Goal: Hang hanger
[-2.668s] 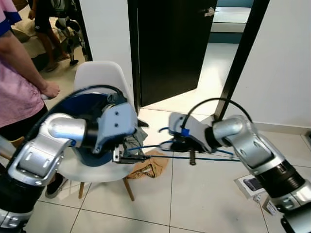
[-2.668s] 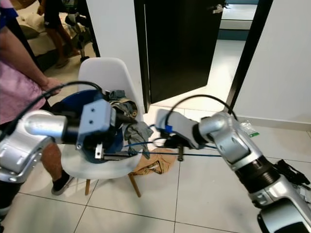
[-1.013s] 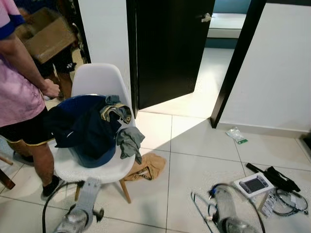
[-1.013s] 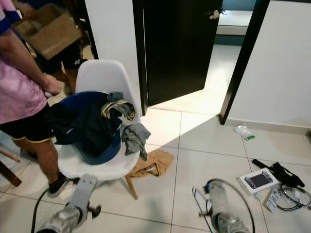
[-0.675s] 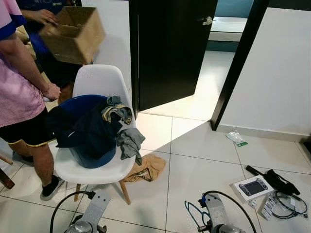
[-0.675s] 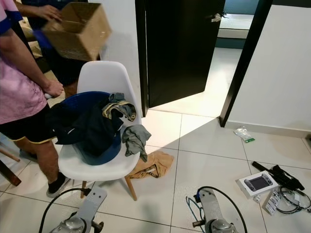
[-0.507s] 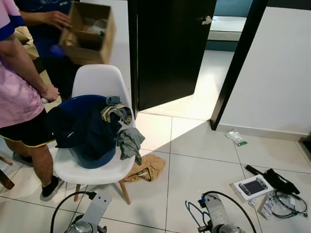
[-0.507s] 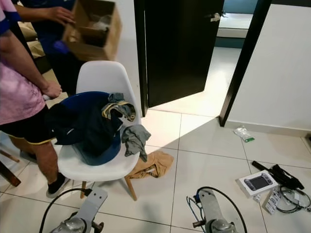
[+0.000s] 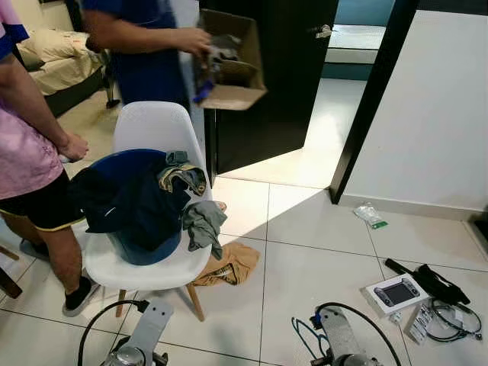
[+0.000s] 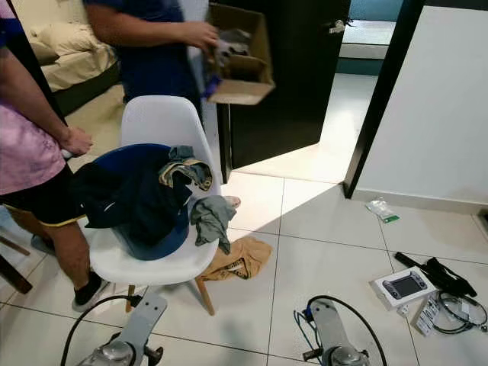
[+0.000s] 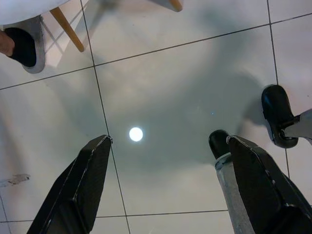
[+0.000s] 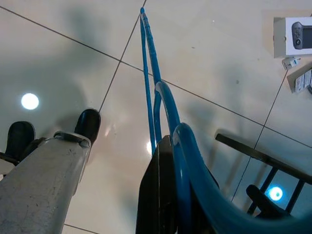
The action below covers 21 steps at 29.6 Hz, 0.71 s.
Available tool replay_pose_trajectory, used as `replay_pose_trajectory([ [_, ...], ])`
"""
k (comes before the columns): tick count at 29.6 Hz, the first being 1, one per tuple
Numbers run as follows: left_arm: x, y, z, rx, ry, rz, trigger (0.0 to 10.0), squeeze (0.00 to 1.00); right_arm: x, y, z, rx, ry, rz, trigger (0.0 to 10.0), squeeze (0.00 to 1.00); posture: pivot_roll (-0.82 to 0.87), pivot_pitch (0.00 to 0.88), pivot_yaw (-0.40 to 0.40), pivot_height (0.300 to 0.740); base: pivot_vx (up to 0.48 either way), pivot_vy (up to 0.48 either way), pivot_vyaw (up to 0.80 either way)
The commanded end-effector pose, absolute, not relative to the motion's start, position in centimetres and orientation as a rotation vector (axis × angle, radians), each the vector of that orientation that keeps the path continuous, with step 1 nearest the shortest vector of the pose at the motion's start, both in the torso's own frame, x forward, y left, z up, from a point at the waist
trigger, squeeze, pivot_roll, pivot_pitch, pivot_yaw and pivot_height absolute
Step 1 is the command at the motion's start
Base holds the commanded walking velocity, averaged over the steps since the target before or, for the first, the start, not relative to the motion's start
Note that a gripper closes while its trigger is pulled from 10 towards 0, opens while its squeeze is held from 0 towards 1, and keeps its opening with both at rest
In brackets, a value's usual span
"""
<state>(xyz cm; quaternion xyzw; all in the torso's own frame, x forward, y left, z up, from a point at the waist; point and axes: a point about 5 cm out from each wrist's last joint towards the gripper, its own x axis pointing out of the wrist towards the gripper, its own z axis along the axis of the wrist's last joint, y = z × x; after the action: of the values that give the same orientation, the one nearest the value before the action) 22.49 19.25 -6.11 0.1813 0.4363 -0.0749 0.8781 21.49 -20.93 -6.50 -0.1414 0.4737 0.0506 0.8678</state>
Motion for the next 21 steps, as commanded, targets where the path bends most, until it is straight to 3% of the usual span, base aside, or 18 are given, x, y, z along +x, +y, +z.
replay_pose_trajectory([
  [1, 22.32, 19.25, -6.24, 0.379, 0.918, -0.154, 10.0, 0.00, 21.65, -20.69, -6.45, -0.305, 0.983, 0.120, 10.0, 0.00, 0.05, 0.000, -0.037, 0.740, 0.000, 0.000, 0.00],
  [21, 22.95, 19.45, -5.84, 0.371, 0.905, -0.132, 10.0, 0.00, 22.29, -20.66, -6.09, -0.323, 0.968, 0.104, 10.0, 0.00, 0.03, 0.000, -0.005, 0.740, 0.000, 0.000, 0.00],
])
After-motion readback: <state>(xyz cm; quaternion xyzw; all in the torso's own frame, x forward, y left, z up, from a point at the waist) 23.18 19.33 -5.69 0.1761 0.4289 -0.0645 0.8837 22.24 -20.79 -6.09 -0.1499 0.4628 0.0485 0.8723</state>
